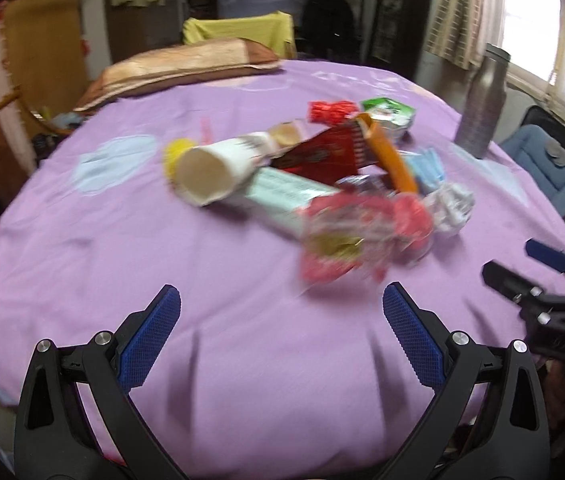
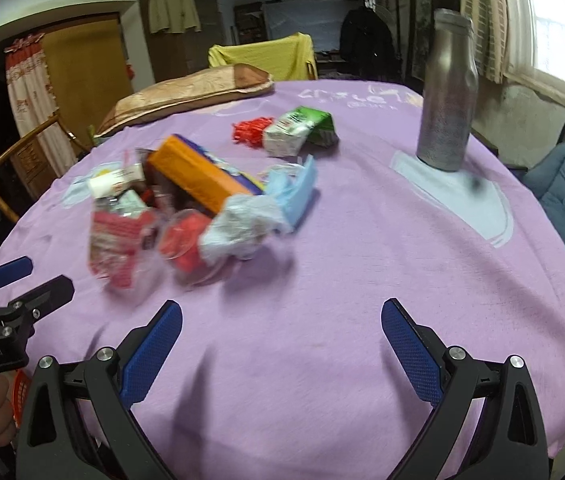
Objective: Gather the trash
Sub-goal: 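Reach the left gripper to the pink snack packet and grasp it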
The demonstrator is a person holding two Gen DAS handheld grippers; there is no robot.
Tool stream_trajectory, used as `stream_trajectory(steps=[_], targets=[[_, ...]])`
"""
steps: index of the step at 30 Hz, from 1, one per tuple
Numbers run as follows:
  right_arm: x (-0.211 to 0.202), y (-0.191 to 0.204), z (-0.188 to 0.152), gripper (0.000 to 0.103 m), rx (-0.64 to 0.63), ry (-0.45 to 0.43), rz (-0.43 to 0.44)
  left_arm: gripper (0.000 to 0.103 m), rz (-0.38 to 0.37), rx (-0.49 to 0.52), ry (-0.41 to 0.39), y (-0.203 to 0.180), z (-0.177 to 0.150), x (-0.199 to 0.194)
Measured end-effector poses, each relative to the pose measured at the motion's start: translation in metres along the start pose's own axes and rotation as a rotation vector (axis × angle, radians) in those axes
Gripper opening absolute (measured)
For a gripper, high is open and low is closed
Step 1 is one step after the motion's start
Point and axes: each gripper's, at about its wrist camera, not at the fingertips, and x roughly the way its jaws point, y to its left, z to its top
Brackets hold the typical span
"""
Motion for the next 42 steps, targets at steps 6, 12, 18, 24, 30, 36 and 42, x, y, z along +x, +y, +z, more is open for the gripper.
stream_trajectory(steps=[6,12,18,24,30,36,42], targets=[[0.022,-0.018,0.001,0.098,0.044,0.063,0.029,0.097,-0.042,0.027,0.054,-0.020,0.020,0.036],[0.031,-0.018,0.001,0.098,0.025,0.093,0.033,0.097,-0.007,-0.006,0.103,-0.018,0.030,0.061],[0.033,-0.003,-0.004,0.099,-0.055,0.096,-0.012,0.083,0.016,-0.078,0.035,0.007,0.029,0.051],[0.033,-0.001,-0.005,0.099,-0.062,0.093,0.004,0.061,-0.006,-0.128,0.015,0.038,0.016,0.034],[0.034,-0.002,0.012,0.096,0.079,0.103,0.320,0.061,0.014,-0.216,0.002,0.078,-0.002,0.015],[0.041,0.039,0.026,0.084,-0.013,0.079,0.319,0.065,0.026,-0.259,0.011,0.093,-0.007,0.017],[0.054,0.051,0.041,0.082,-0.040,0.083,0.268,0.070,0.051,-0.263,0.028,0.099,-0.012,0.025]])
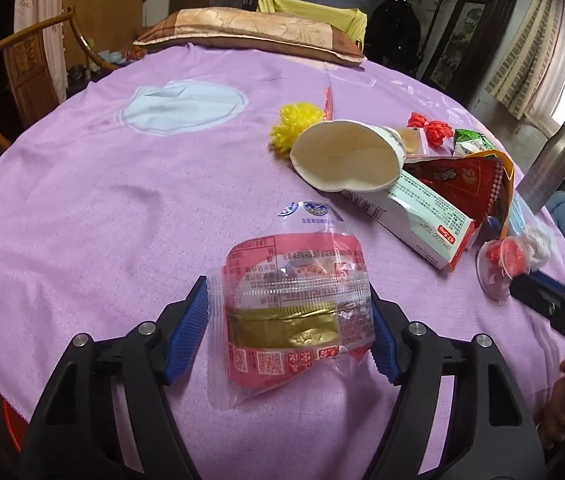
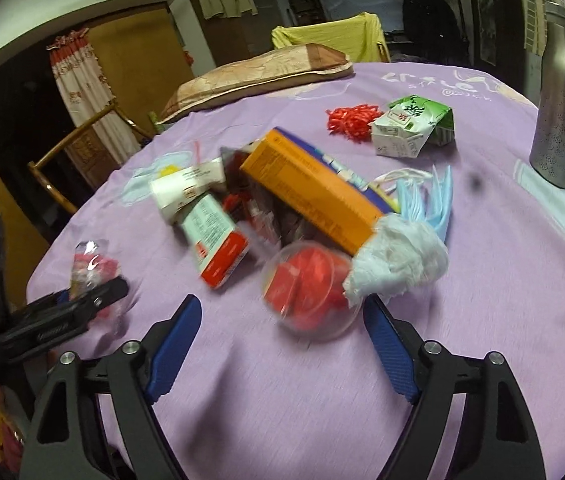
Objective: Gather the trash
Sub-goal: 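Carry the packet with the left gripper while the right gripper grasps the candy cup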
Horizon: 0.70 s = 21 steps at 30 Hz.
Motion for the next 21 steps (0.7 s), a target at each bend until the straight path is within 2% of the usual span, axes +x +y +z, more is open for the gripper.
stream_trajectory(steps=[2,5,6,7,11,16,18,20,21], targets=[[0.006,-0.003,0.004,0.082,0.015,0.016,0.017,0.069,0.009,0.002,-0.012,0.000,0.000,-0.002],[0.012,0.001,0.005,0.081,-0.005,0.043,0.016,0.057,0.032,0.021,-0.035,-0.001,0.000,-0.007],[0.013,0.004,0.004,0.068,-0.021,0.044,0.011,0.053,0.031,0.022,-0.041,0.000,0.001,-0.010],[0.012,0.007,0.002,0.046,-0.039,0.035,0.013,0.052,0.028,0.021,-0.046,0.002,0.001,-0.012],[0.004,0.011,-0.003,0.046,-0.053,0.011,0.039,0.052,0.061,0.008,-0.080,0.011,-0.004,-0.031],[0.000,0.030,-0.010,0.046,-0.124,0.027,0.095,0.052,0.096,-0.055,-0.096,0.038,-0.016,-0.055],[0.002,0.037,-0.012,0.046,-0.147,0.026,0.089,0.052,0.108,-0.083,-0.099,0.050,-0.021,-0.065],[0.008,0.046,-0.015,0.052,-0.183,0.040,0.048,0.052,0.117,-0.101,-0.100,0.059,-0.024,-0.072],[0.011,0.049,-0.016,0.064,-0.198,0.048,0.033,0.052,0.128,-0.112,-0.102,0.066,-0.027,-0.078]])
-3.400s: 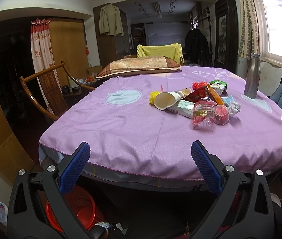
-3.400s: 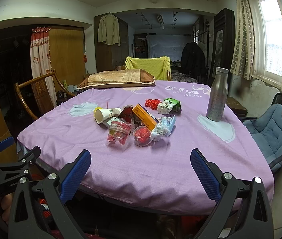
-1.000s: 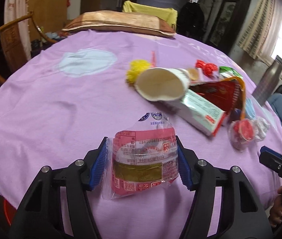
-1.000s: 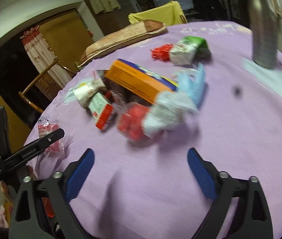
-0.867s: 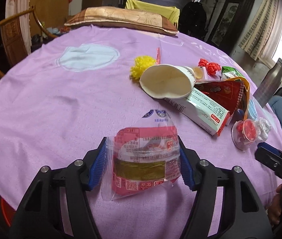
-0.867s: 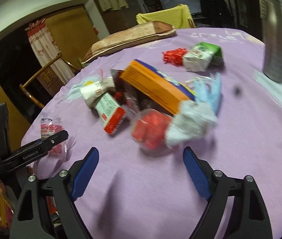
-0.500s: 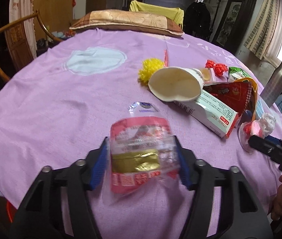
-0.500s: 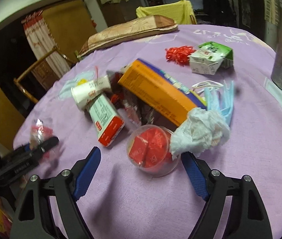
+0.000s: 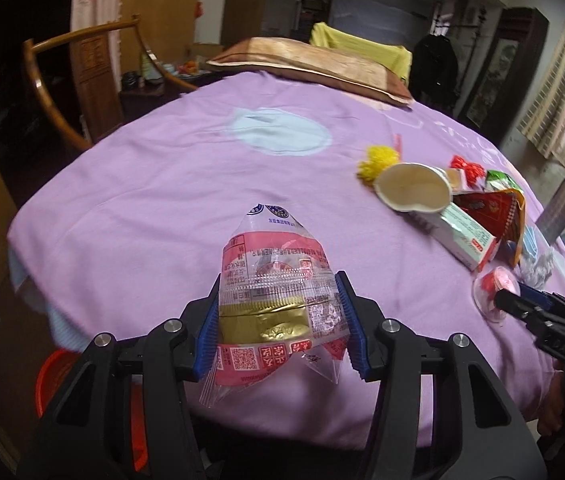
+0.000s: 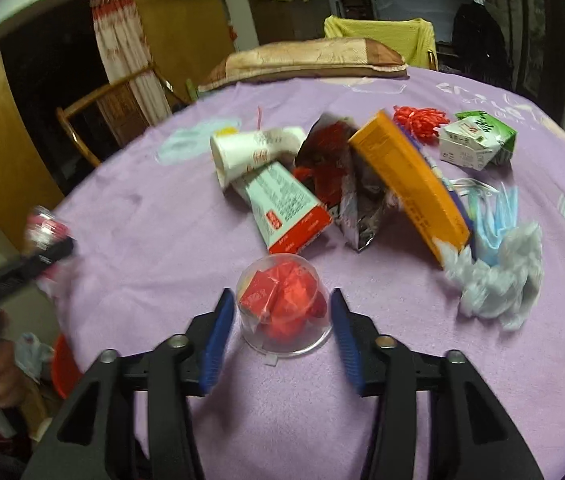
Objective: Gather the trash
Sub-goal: 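Carry the packet with the left gripper while the right gripper grasps the candy cup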
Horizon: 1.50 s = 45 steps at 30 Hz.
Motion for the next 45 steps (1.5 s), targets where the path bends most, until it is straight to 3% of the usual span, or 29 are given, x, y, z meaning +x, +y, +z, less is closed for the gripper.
stream_trajectory(steps=[3,5,12,16,20,22,24,27,29,35,42,45], targets=[[0.003,0.006,0.000,0.067,-0.007,-0.015,-0.007,0.052,0.038,-0.022,-0.007,0.015,-0.005,-0.011],[0.005,0.008,0.001,0.048,-0.008,-0.023,-0.007,0.052,0.066,-0.045,-0.011,0.028,-0.007,-0.018],[-0.006,0.029,0.012,0.049,-0.019,-0.081,0.082,0.052,0.173,-0.154,0.006,0.091,-0.019,-0.036],[-0.005,0.060,0.028,0.049,-0.063,-0.079,0.169,0.052,0.243,-0.239,0.021,0.138,-0.032,-0.046],[0.001,0.102,0.039,0.049,-0.126,-0.054,0.240,0.054,0.292,-0.307,0.086,0.175,-0.051,-0.041],[0.002,0.125,0.039,0.049,-0.159,-0.043,0.270,0.058,0.301,-0.333,0.128,0.188,-0.059,-0.036],[0.006,0.145,0.040,0.049,-0.188,-0.027,0.296,0.077,0.325,-0.350,0.149,0.199,-0.064,-0.035],[0.011,0.176,0.038,0.049,-0.238,0.006,0.336,0.091,0.368,-0.361,0.119,0.208,-0.066,-0.046],[0.012,0.193,0.037,0.049,-0.268,0.019,0.353,0.094,0.404,-0.370,0.093,0.215,-0.065,-0.053],[0.021,0.251,0.024,0.049,-0.354,0.097,0.430,0.096,0.516,-0.416,0.021,0.234,-0.063,-0.075],[0.041,0.318,0.006,0.049,-0.468,0.204,0.508,0.096,0.513,-0.515,-0.001,0.270,-0.065,-0.078],[0.048,0.340,0.002,0.063,-0.501,0.239,0.555,0.096,0.535,-0.547,-0.010,0.281,-0.066,-0.080]])
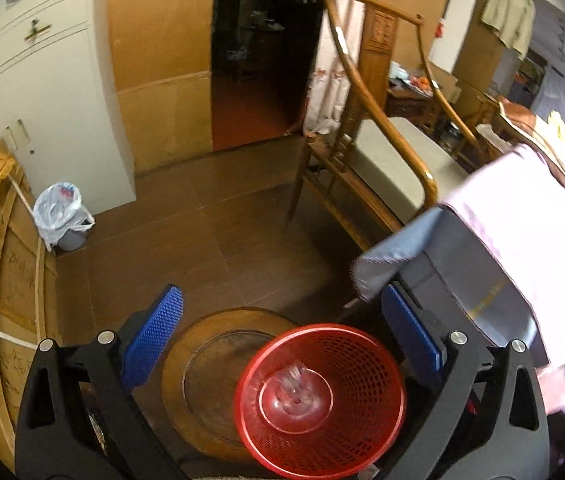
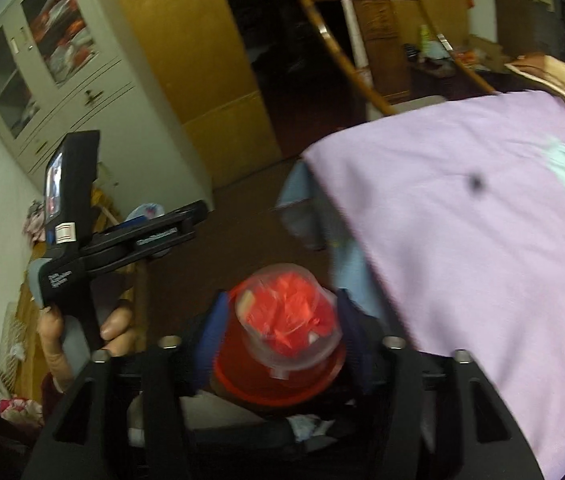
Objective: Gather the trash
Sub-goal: 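Carry the packet with the left gripper while the right gripper grasps the candy cup, then drop the packet and candy cup into the red wastebasket with both grippers, then return both grippers to the table over the remaining trash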
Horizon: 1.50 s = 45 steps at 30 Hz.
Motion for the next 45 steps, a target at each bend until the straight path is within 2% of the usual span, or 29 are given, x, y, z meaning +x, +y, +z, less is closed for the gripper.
stream_trajectory(steps=[4,8,14,18,24,32,38,42,45], targets=[[-0.002,0.005,0.000,0.064,-0.028,-0.019,-0.027,0.096,0.000,-0.019,0.002,0.009,0.002,0.004],[-0.002,-0.004,-0.003,0.064,0.003,-0.017,-0.044,0.096,-0.011,-0.010,0.013,0.006,0.002,0.006],[-0.023,-0.020,-0.011,0.065,0.041,-0.071,-0.076,0.096,-0.026,0.048,-0.006,-0.015,-0.003,-0.006],[-0.046,-0.032,-0.023,0.070,0.072,-0.130,-0.108,0.096,-0.054,0.089,-0.007,-0.033,-0.008,-0.016],[-0.092,-0.056,-0.050,0.073,0.132,-0.224,-0.150,0.096,-0.091,0.172,-0.038,-0.067,-0.018,-0.042],[-0.159,-0.090,-0.092,0.077,0.235,-0.369,-0.236,0.096,-0.179,0.317,-0.064,-0.123,-0.044,-0.081],[-0.205,-0.117,-0.136,0.086,0.314,-0.468,-0.308,0.096,-0.225,0.430,-0.079,-0.164,-0.070,-0.104],[-0.230,-0.140,-0.162,0.095,0.376,-0.518,-0.392,0.096,-0.268,0.509,-0.055,-0.196,-0.090,-0.109],[-0.244,-0.161,-0.185,0.096,0.433,-0.534,-0.459,0.096,-0.294,0.567,-0.021,-0.220,-0.105,-0.105]])
